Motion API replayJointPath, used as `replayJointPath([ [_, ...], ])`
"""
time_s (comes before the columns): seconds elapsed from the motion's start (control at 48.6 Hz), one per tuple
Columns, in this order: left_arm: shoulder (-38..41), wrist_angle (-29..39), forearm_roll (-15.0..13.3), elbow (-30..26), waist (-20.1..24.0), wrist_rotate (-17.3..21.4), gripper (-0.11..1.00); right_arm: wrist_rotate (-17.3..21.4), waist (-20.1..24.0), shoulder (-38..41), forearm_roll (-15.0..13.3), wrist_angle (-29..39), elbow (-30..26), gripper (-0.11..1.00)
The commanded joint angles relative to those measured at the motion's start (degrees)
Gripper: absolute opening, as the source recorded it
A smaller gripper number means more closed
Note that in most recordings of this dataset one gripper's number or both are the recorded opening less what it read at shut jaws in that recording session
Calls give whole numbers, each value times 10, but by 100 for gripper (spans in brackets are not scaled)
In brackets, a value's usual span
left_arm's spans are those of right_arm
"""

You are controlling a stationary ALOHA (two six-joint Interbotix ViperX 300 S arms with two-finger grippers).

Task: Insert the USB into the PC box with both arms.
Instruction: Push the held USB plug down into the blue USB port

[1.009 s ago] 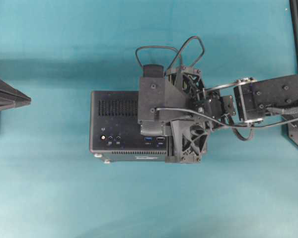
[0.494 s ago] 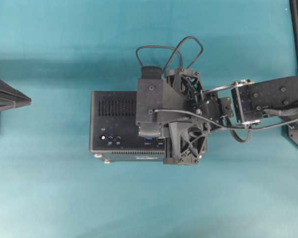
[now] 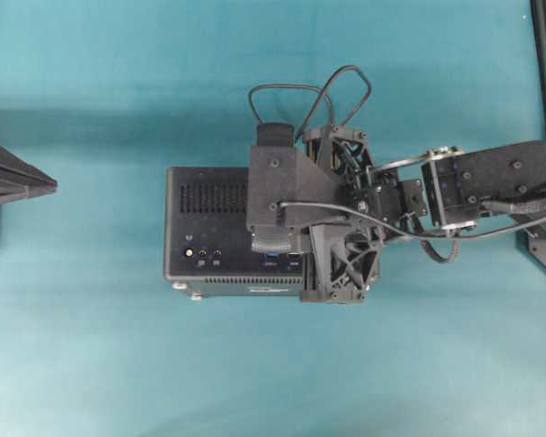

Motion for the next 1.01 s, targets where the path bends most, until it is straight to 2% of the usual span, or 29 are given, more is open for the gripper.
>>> replayJointPath([
  [0.0,3,-5,2,-9,-2,-1,0,8,-1,-1,3,9,-6,9],
  [0.082,4,-5,2,-9,-2,-1,0,8,-4,2,2,11,-18,9],
  [0.124,4,-4,2,-9,-1,-1,0,7,-6,3,2,11,-23,14],
  [0.206,4,-4,2,-10,-1,0,0,7,-9,4,2,11,-25,29],
  [0.329,4,-5,2,-10,-1,0,0,7,-11,4,2,18,-27,62],
  [0.391,4,-4,2,-10,-1,-1,0,7,-11,4,2,20,-32,69],
  [0.741,4,-5,2,-7,-1,-1,0,0,-18,4,2,20,-66,67],
  [0.988,3,-5,2,-7,-1,-1,0,0,-16,4,5,33,-63,64],
])
